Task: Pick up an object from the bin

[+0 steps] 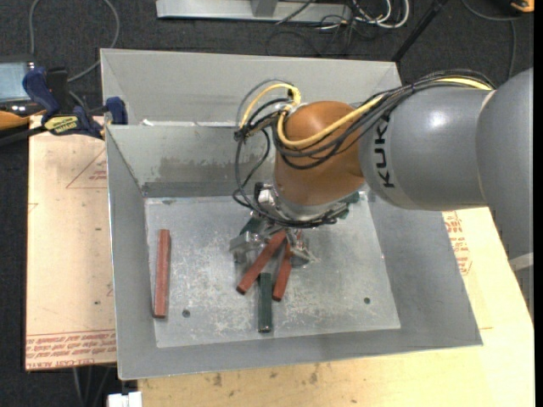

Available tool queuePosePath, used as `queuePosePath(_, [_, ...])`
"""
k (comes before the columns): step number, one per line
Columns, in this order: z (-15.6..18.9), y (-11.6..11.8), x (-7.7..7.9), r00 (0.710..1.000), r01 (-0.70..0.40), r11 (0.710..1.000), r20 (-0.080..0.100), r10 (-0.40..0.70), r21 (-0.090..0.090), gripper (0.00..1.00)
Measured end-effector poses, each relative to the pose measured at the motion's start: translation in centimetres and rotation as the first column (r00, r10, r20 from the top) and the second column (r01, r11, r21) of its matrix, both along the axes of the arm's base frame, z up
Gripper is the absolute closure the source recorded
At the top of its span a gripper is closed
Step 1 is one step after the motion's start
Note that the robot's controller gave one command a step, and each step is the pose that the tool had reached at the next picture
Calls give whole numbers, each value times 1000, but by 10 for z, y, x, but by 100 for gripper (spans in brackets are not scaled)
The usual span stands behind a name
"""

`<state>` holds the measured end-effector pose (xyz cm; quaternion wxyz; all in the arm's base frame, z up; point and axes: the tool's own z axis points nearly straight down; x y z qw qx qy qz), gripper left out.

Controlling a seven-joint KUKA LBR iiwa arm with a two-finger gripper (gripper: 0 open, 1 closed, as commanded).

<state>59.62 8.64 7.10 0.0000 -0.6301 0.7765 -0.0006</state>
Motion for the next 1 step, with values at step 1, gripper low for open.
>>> queuePosePath(1, [1, 0, 1, 1000, 5, 1000, 0, -5, 2, 0])
